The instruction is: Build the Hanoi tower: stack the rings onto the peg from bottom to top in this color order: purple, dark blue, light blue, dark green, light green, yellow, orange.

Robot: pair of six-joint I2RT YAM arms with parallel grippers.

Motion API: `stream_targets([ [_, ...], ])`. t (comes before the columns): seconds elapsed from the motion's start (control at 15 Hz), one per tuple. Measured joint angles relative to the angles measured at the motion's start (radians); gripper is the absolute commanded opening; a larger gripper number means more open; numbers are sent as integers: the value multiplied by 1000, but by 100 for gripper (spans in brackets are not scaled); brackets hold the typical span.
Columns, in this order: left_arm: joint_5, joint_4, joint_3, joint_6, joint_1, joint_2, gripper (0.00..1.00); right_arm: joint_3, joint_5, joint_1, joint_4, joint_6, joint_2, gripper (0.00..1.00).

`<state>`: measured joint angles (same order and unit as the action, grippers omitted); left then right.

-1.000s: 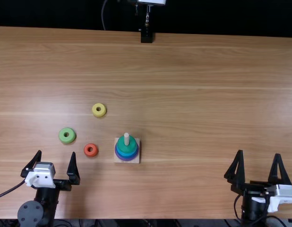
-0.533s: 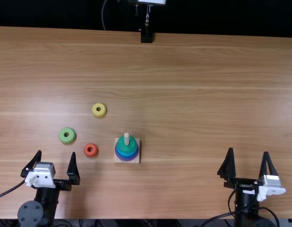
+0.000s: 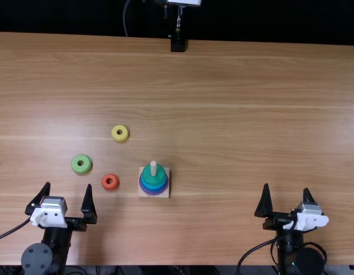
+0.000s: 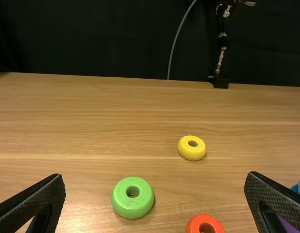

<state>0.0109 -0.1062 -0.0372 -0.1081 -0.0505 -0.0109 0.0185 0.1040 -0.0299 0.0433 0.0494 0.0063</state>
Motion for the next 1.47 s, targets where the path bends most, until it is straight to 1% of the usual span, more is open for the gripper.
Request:
stream_targets([
  [0.87,0,0,0,0,0,0,100,0,0,0,1,-2,0,100],
  [1.07,-1,22,6,0,0,0,100,0,0,0,2,-3,0,100],
  [1.13,-10,29,3,0,0,0,100,0,1,0,2,-3,0,100],
  [1.2,-25,18,-18,0,0,0,100,0,0,0,2,-3,0,100],
  [1.33,-61,16,-157,3,0,0,100,0,0,0,2,-3,0,100],
  [1.4,-71,23,-224,22,0,-13,100,0,0,0,2,-3,0,100],
  [1.47,-82,23,-303,67,0,-79,100,0,0,0,2,-3,0,100],
])
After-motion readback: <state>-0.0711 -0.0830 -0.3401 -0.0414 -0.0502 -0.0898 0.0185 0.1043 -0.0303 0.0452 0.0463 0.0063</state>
